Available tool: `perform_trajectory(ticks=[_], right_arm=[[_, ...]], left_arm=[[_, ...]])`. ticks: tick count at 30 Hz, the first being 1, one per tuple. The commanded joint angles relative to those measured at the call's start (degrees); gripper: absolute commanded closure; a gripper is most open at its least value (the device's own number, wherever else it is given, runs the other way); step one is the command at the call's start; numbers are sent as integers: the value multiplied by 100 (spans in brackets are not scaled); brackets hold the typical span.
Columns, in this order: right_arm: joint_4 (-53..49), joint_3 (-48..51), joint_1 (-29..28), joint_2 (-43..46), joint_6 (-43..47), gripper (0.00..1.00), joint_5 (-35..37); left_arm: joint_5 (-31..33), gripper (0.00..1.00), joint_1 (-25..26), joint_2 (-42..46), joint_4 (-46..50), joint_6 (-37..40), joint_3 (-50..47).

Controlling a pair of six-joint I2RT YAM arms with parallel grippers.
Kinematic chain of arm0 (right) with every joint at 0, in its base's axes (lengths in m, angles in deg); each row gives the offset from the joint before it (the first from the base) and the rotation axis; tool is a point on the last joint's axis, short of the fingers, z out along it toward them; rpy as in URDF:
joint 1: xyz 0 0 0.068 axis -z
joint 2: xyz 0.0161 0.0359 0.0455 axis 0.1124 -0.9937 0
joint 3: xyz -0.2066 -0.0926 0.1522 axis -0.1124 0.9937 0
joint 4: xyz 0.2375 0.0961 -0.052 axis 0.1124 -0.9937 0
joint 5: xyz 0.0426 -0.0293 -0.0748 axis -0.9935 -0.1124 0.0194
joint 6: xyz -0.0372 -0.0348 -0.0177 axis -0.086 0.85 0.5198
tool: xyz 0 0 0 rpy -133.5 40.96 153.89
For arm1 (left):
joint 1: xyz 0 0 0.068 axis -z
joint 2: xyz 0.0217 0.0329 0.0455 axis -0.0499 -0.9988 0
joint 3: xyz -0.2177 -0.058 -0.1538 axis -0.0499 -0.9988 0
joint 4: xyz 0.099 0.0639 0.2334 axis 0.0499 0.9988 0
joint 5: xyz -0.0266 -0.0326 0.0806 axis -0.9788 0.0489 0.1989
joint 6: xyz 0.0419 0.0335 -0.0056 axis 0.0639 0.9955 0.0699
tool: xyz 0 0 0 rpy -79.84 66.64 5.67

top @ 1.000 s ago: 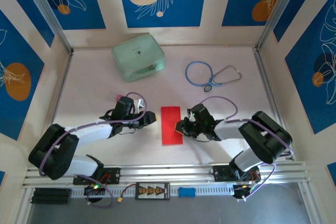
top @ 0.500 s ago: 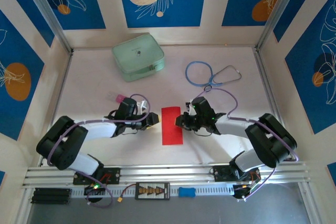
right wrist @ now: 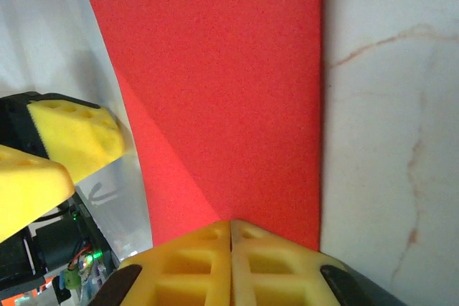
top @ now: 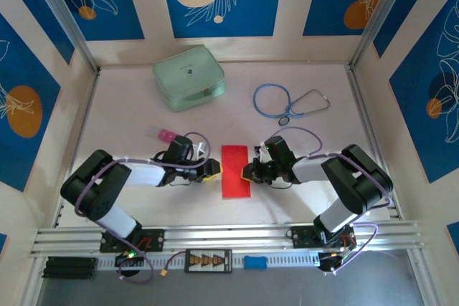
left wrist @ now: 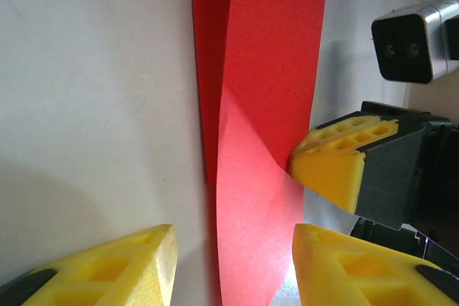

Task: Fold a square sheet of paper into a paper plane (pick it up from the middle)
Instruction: Third fold the triangle at the center of the table.

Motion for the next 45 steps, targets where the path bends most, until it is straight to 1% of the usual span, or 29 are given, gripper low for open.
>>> perform_trajectory(ticks=[1, 9, 15, 24, 28, 33, 37, 41, 43, 45], right_arm=[[-238, 182, 33, -191, 146, 91, 25], [-271, 185, 41, -179, 113, 91, 104], [-212, 202, 42, -277, 87, 91, 93], [-209, 205, 39, -234, 50, 91, 122], [-212, 205, 39, -216, 49, 91, 107], [-225, 203, 41, -166, 41, 90, 133], [-80, 230, 56, -23, 109, 83, 80], [-173, 226, -21, 531, 367, 63, 225], [-476, 191, -169, 979, 597, 57, 609], [-939, 119, -507, 1539, 1006, 53, 1473]], left_arm=[[-124, 55, 105, -189, -155, 12, 167], [-194, 67, 194, -545, -404, -116, 258], [-252, 72, 239, -688, -698, -284, 212], [-249, 76, 248, -712, -584, -293, 265], [-233, 80, 262, -694, -567, -297, 267], [-195, 88, 260, -619, -545, -363, 255], [-110, 94, 256, -455, -491, -435, 215], [116, 97, 255, -131, -165, -421, 194], [203, 98, 229, 2, 153, -420, 248], [149, 100, 220, 85, 460, -414, 379]])
